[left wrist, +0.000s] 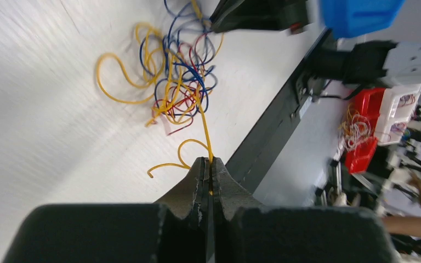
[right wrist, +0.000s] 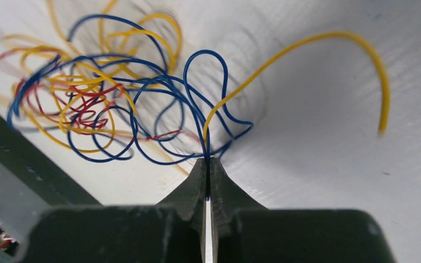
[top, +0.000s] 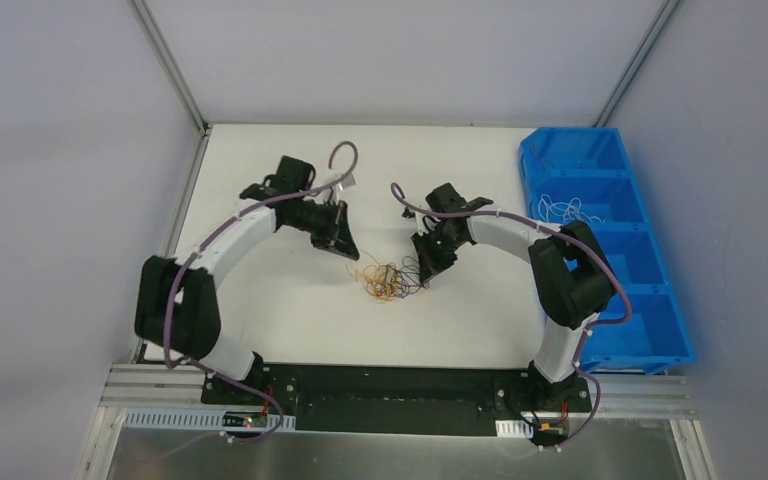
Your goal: Untangle the cables
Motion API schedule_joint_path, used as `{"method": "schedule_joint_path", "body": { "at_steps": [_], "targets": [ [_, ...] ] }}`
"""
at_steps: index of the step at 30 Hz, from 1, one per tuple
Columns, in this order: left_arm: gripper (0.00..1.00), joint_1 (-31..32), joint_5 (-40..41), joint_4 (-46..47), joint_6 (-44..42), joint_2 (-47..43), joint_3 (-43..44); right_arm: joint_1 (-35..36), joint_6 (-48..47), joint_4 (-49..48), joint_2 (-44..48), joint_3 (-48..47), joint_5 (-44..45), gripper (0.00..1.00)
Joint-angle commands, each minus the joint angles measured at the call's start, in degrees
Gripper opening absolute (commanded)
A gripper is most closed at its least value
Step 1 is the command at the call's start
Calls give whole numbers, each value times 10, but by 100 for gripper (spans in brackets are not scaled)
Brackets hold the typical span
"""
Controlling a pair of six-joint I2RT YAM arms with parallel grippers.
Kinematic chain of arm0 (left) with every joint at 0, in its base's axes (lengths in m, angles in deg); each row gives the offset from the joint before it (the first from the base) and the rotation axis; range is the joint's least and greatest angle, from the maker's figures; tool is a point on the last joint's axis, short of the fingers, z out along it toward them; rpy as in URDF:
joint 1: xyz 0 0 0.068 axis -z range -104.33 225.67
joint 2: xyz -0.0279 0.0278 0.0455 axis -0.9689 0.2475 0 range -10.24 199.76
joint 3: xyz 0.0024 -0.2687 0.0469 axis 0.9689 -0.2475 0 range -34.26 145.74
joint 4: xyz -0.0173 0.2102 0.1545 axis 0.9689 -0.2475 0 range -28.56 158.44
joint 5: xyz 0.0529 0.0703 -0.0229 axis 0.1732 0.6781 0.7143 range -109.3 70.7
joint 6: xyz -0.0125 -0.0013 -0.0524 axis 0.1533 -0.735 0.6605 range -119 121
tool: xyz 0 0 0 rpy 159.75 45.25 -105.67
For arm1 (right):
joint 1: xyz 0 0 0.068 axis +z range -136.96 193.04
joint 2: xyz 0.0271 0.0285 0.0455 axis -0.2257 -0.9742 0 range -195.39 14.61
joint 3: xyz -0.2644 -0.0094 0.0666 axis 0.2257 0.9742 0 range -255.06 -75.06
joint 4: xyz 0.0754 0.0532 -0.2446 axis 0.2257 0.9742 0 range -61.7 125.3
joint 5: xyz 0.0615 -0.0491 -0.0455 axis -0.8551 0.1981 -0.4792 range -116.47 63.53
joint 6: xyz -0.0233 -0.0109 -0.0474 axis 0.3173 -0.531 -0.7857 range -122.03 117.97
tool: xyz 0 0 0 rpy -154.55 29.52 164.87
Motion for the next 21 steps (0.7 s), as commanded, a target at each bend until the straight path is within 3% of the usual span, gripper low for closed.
{"method": "schedule_joint_path", "body": {
  "at_steps": [1,10,16,18,21],
  "targets": [
    [0,-68,-25,-20,35,-112,103,-6,-64,39,23,24,98,0],
    [0,-225,-76,-8,85,-83,438,-10,-105,49,45,76,131,0],
    [0,-346,-65,237,296,-9,625,-14,-106,55,39,83,128,0],
    [0,-360,-48,234,301,27,720,-16,-108,55,37,84,127,0],
    [0,-357,-49,233,301,56,792,-22,-111,64,38,78,118,11]
  ]
}}
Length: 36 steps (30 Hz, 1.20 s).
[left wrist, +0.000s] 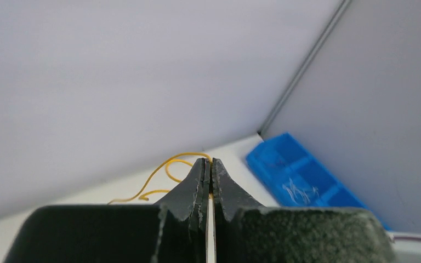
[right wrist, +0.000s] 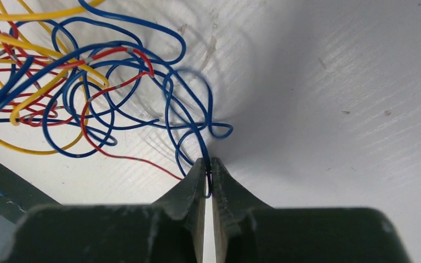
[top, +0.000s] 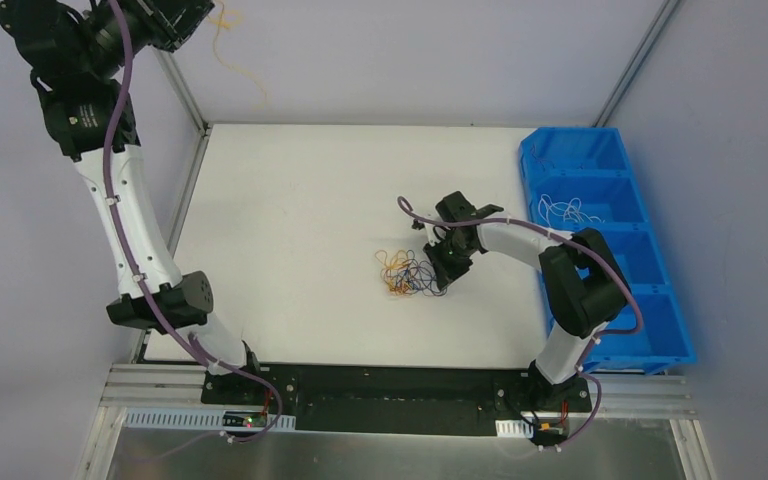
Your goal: Untangle the cables
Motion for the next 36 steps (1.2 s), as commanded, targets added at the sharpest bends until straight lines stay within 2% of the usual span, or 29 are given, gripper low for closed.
{"method": "schedule_joint_path", "body": {
  "at_steps": [1,3,5,10,11,15,19,22,25,30,33,36],
  "targets": [
    [0,10,-5,72,61,20,69,-14,-23,50,-2,8,18,16],
    [0,19,-17,96,68,4,29,-24,-24,68,11,-12,-6,35],
    [0,28,-28,125,78,-15,-37,-39,-24,88,35,-42,-40,48],
    [0,69,-50,150,83,-56,-155,-83,-47,174,95,-192,-150,69],
    [0,85,-54,150,79,-65,-184,-89,-50,189,104,-225,-169,72],
    [0,182,-57,150,47,-100,-294,-98,-40,213,126,-336,-223,96],
    [0,270,-72,150,37,-104,-359,-98,20,168,159,-389,-262,99],
    [0,326,-79,150,23,-100,-379,-87,84,69,196,-373,-280,99],
    [0,369,-87,149,13,-87,-379,-64,89,11,224,-354,-282,99],
    [0,416,-112,151,12,-56,-348,-43,77,3,235,-330,-264,98],
    [0,438,-124,152,17,-45,-337,-40,86,-41,251,-307,-238,98],
    [0,456,-125,154,22,-39,-331,-31,87,-70,259,-298,-217,90]
  ]
}}
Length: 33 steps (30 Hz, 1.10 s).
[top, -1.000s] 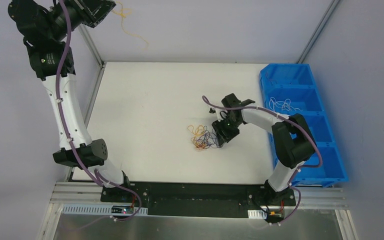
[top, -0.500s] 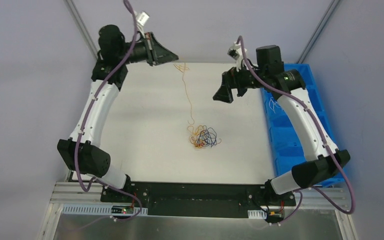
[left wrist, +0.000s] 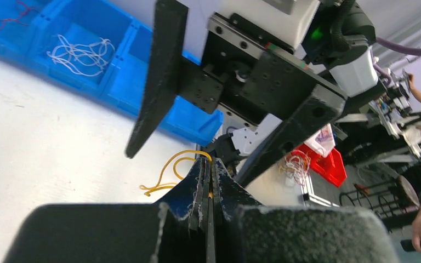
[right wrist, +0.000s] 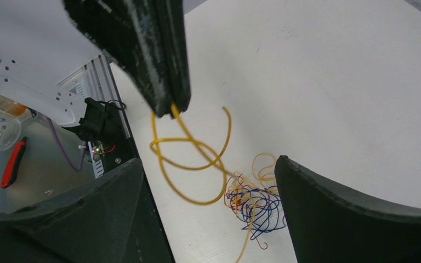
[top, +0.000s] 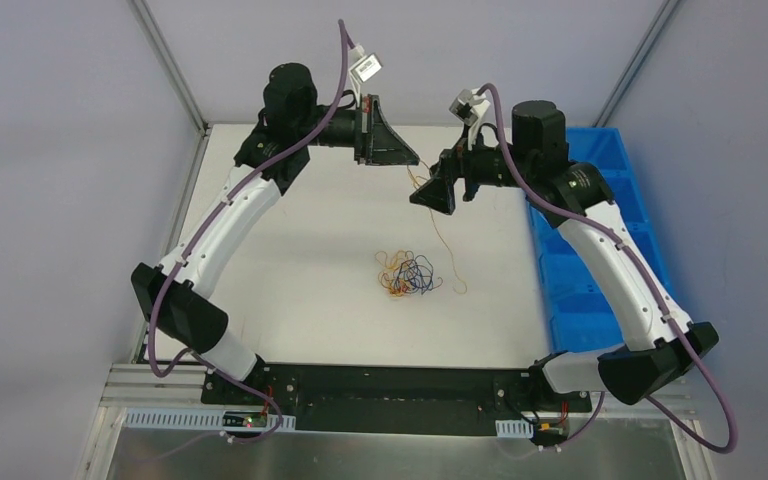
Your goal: Untangle the cables
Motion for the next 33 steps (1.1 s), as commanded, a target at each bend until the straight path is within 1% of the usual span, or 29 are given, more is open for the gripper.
{"method": "schedule_joint_path", "body": {
  "at_steps": [1,2,3,4,5,6,7,8,9,10,11,12,13,15,17,19,24,27,29,31,33],
  "targets": [
    [0,24,-29,32,-3,7,32,13,11,-81,30,10,32,86],
    [0,27,-27,33,-1,10,34,16,11,-88,31,12,35,76],
    [0,29,-24,33,2,12,38,17,12,-90,33,10,34,61],
    [0,30,-18,33,5,15,41,17,11,-88,37,7,33,27],
    [0,30,-13,33,9,17,44,17,6,-77,42,2,36,4],
    [0,29,-8,32,9,20,48,17,-3,-61,49,-2,43,0],
    [10,28,1,26,5,23,52,16,-12,-40,58,-5,54,0],
    [32,26,14,15,-5,24,57,9,-19,-20,70,-6,60,0],
    [50,23,27,2,-14,24,62,-8,-24,6,82,-7,57,0],
    [64,17,35,-8,-24,24,67,-38,-32,38,94,-10,49,0],
    [74,10,46,-22,-37,24,71,-65,-46,71,104,-12,43,0],
    [87,3,57,-40,-53,23,75,-94,-69,113,115,-15,41,0],
    [97,-5,68,-57,-72,22,76,-122,-96,148,126,-15,41,0],
    [99,-20,88,-83,-106,21,67,-185,-149,211,147,-8,44,0],
    [99,-32,99,-88,-124,15,45,-253,-174,233,165,1,45,0],
    [99,-37,126,-89,-143,9,20,-318,-207,249,170,2,24,0],
    [99,-38,208,-95,-182,-8,-35,-461,-282,239,151,25,1,0],
    [99,-38,241,-98,-200,-18,-62,-546,-325,233,115,28,-30,0],
    [99,-39,253,-99,-216,-24,-79,-590,-361,225,96,31,-42,0],
    [99,-39,272,-100,-231,-31,-96,-636,-383,193,81,44,-48,0],
    [99,-39,291,-105,-252,-38,-114,-666,-410,165,65,52,-49,0]
  ]
}}
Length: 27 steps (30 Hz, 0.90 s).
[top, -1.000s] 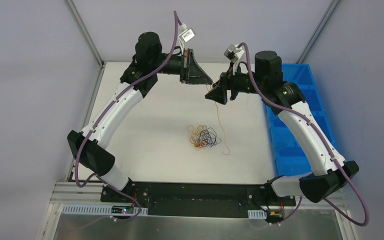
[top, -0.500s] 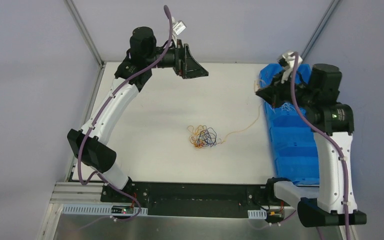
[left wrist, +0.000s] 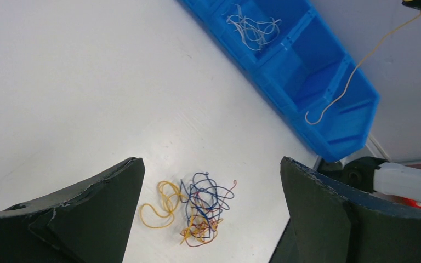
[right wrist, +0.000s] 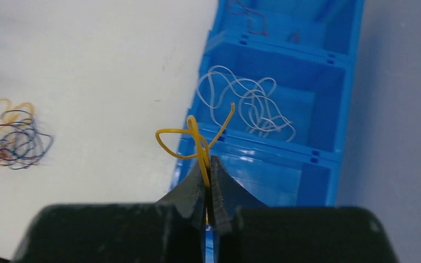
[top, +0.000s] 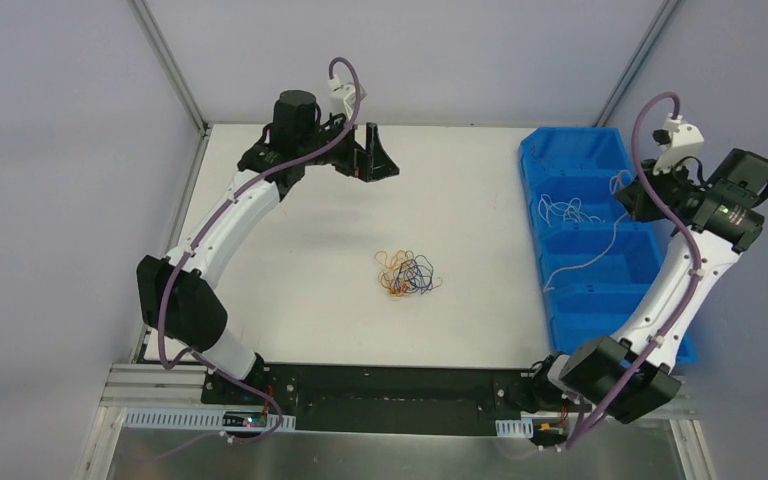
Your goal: Untangle the cables
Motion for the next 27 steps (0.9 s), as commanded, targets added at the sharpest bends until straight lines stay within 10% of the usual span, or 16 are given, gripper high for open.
{"method": "schedule_joint_path", "body": {
  "at_steps": [1,9,15,27],
  "targets": [
    [99,-1,57,0,-64,-49,-26,-67,-91,-68,-28,10,-35,0],
    [99,-48,52,-39,-32,-34,-44,-111,-88,-139,-124,-42,-4,0],
    [99,-73,4,-119,-93,-19,-31,-112,-303,71,-143,-47,-18,1],
    [99,-72,-18,-194,-166,-10,-98,-61,-425,335,-169,-49,51,68]
  ]
}}
